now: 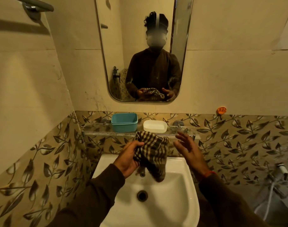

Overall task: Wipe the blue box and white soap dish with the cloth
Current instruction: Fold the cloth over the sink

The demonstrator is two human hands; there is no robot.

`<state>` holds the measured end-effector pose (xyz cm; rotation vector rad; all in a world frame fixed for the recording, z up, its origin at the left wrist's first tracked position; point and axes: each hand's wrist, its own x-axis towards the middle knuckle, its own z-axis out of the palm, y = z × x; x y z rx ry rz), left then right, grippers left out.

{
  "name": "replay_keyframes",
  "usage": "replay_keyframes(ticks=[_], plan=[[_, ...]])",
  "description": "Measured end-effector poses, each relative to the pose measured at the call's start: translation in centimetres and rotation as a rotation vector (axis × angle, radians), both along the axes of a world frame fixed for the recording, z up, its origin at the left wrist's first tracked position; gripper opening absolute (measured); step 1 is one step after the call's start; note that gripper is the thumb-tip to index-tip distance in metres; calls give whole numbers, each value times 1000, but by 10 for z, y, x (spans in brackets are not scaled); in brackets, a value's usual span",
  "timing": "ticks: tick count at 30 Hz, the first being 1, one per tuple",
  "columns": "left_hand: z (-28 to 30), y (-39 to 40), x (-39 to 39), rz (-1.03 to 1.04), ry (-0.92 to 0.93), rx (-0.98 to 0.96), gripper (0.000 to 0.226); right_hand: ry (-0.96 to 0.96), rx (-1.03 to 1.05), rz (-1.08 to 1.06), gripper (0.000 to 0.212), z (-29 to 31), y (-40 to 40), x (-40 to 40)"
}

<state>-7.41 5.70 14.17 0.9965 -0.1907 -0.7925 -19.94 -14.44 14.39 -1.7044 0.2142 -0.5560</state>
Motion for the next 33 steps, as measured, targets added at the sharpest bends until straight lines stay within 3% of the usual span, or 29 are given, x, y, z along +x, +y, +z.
replay_keyframes(ticks=[3,5,7,9,12,13,15,18,20,22,24,26,30,31,33], plan=[[9,-2,0,-58,14,47,57,103,93,271,77,-4,3,0],[12,-3,-1,-113,-28,81,49,171,113,395,63,1,11,1],[15,-6,-3,-109,-151,165,30,234,81,426,37,9,20,3],[18,-6,-2,-87,-368,311,36,311,105,356,18,13,22,7],[4,-5,5,12,-761,668,37,387,311,271,18,13,23,11],[-8,-2,8,65,-786,731,43,396,401,243,18,13,24,11],[-28,6,3,77,-603,703,52,399,527,184,17,11,26,12],[-54,11,-20,-157,-203,577,76,423,630,210,21,8,36,15],[-65,9,-29,-245,29,314,87,453,668,255,24,4,45,18],[-62,7,-33,-184,208,104,85,464,739,303,32,-1,52,20],[-58,6,-29,-112,225,40,73,444,788,333,34,-6,53,24],[-57,6,-24,-47,186,53,62,472,653,278,31,-7,49,24],[-58,8,-17,49,89,161,59,441,-330,-72,30,-15,37,27],[-60,9,-17,62,78,186,60,388,-395,-110,36,-18,35,29],[-64,12,-16,58,65,206,57,373,-111,58,58,-25,38,31]])
